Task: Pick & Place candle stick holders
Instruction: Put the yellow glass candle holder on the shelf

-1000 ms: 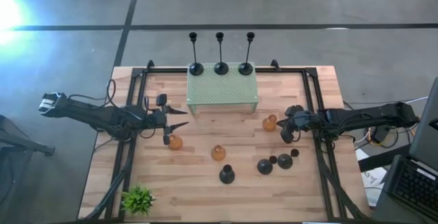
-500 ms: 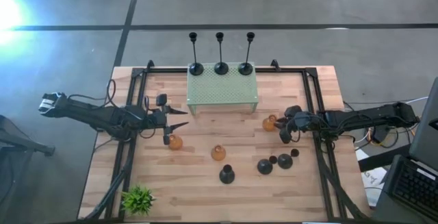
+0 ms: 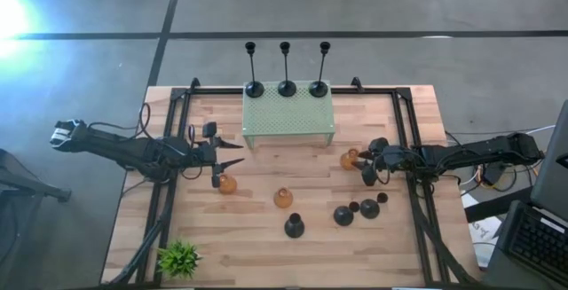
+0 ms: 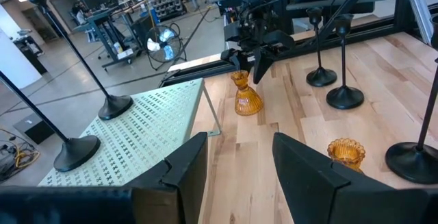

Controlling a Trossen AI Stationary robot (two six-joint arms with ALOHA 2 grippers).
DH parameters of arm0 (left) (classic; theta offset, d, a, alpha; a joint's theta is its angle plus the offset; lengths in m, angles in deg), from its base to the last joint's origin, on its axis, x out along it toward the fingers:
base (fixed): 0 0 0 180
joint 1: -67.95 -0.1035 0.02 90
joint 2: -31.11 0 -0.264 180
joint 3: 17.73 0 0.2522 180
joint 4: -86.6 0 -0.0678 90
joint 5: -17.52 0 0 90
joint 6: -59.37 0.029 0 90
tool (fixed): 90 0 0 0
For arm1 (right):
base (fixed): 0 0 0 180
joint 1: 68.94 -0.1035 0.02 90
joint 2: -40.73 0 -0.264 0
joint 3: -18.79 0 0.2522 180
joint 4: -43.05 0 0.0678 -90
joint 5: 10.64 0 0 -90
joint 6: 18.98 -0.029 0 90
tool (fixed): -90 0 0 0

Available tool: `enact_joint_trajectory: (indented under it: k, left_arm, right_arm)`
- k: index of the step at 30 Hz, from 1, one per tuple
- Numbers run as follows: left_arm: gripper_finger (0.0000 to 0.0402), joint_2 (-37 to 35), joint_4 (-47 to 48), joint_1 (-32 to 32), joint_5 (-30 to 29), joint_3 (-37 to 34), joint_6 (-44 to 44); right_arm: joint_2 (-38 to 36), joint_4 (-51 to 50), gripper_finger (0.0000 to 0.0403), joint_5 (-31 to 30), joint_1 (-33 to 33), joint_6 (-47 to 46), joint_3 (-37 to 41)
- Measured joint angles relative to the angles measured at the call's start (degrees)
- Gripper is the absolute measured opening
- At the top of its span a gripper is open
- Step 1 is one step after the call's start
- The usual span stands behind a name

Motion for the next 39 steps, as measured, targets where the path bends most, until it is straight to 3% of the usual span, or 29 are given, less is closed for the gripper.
enact_joint_trajectory:
  k: [9, 39]
  left_arm:
    - [0.017, 0.0, 0.1, 0.0, 0.0, 0.0, 0.0]
    - [0.017, 0.0, 1.9, 0.0, 0.0, 0.0, 0.0]
  right_arm:
    - [1.8, 3.3, 0.0206, -3.0, 0.0, 2.3, 1.5]
    - [25.4, 31.5, 0.0206, -2.9, 0.0, 7.1, 1.8]
